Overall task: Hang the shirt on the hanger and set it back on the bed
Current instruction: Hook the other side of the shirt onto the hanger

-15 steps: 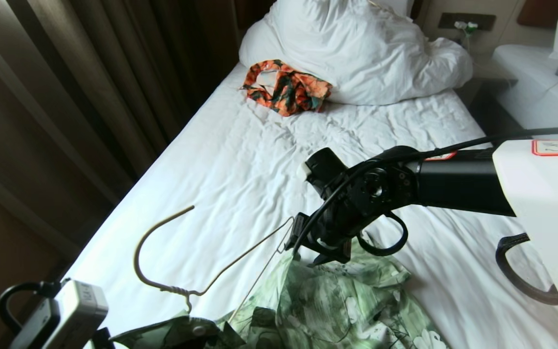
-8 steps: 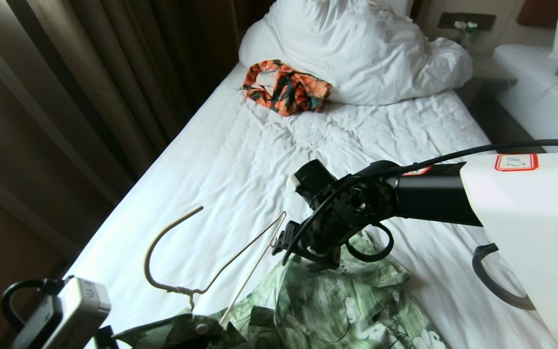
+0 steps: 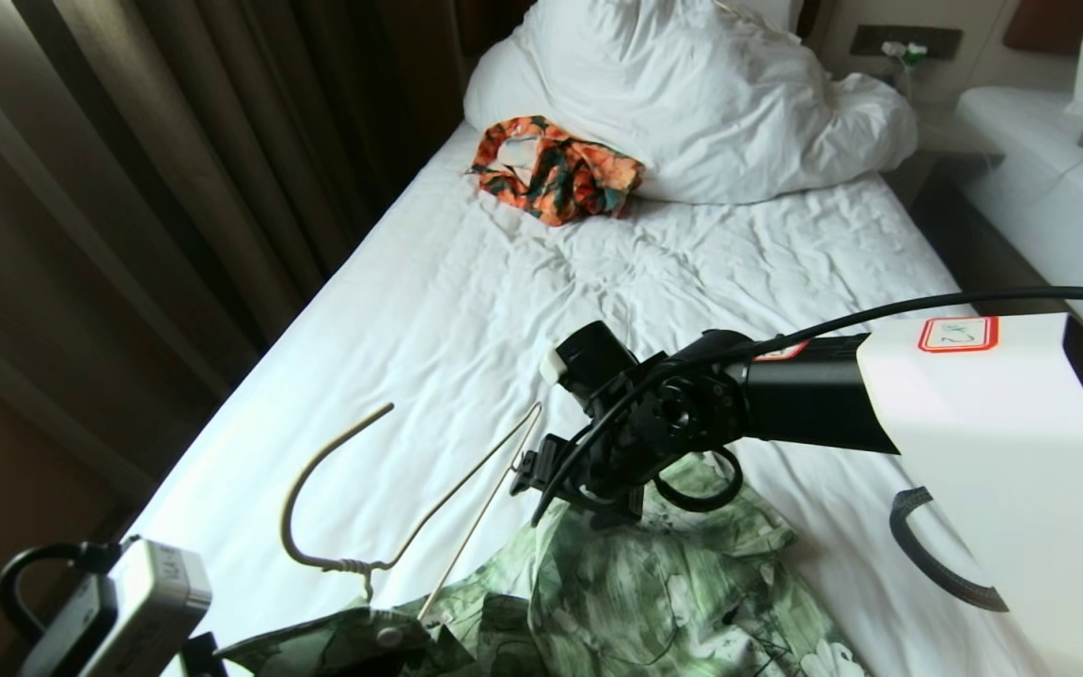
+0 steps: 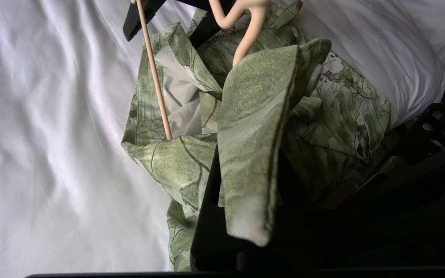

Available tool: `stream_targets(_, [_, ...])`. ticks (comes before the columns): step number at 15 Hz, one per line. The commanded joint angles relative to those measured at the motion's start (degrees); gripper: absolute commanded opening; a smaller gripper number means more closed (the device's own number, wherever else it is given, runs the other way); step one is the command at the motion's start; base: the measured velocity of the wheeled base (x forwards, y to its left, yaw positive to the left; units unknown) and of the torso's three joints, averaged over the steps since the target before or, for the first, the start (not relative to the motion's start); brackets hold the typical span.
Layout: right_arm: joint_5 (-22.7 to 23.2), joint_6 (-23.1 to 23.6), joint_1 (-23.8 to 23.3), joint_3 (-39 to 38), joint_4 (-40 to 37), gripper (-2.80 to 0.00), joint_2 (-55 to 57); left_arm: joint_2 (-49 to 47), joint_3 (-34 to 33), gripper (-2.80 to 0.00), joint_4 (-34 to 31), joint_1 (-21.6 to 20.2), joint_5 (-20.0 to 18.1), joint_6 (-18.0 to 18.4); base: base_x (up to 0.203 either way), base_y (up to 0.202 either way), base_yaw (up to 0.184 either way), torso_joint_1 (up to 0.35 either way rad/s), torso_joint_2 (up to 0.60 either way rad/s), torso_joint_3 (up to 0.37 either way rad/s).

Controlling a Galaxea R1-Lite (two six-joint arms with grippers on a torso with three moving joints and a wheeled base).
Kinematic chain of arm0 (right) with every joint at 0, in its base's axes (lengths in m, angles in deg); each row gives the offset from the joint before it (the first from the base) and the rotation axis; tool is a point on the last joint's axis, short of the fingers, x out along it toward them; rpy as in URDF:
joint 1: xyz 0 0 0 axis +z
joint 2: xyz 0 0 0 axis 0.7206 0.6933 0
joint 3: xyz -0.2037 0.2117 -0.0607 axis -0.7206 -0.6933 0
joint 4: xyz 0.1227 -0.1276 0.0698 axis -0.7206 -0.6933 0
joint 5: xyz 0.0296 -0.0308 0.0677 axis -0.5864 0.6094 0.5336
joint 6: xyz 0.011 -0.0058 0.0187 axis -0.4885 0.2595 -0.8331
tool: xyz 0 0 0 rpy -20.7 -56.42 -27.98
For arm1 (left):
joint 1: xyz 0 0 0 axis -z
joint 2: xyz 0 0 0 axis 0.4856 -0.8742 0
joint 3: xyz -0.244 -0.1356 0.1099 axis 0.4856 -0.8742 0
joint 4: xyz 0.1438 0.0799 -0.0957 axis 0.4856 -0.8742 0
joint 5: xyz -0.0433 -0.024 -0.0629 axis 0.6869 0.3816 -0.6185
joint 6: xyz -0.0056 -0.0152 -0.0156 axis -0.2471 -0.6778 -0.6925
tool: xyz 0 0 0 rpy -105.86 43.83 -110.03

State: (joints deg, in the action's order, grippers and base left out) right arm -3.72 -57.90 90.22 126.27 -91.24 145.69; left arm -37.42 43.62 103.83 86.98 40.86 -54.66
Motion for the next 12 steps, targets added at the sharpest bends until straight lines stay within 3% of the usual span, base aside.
stream_targets(1, [0.05,0.73,0.53,0.0,-0.32,-0.72,0.87,0.11,-0.12,-2.8,0.17,-0.01,0.08,-0.17,0.0,0.0,0.0,0.0,0.0,0.0])
stream_targets(2, [-0.01,1.93,0.75,0.0,-0.42,-2.8,1.22,0.11,-0.12,-2.8,0.17,-0.01,0.08,-0.1,0.0,0.0,0.0,0.0,0.0,0.0])
stream_targets(6, [-2.78,2.36,1.58,0.0,-0.25,-2.8,1.87,0.02,-0.03,-2.8,0.26,-0.01,-0.01,-0.1,0.0,0.0,0.0,0.0,0.0,0.0])
stream_targets(12, [-3.13,1.85,0.2,-0.32,-1.25,-2.8,-0.8,0.03,0.36,-2.8,0.17,0.17,0.17,-0.1,0.0,0.0,0.0,0.0,0.0,0.0])
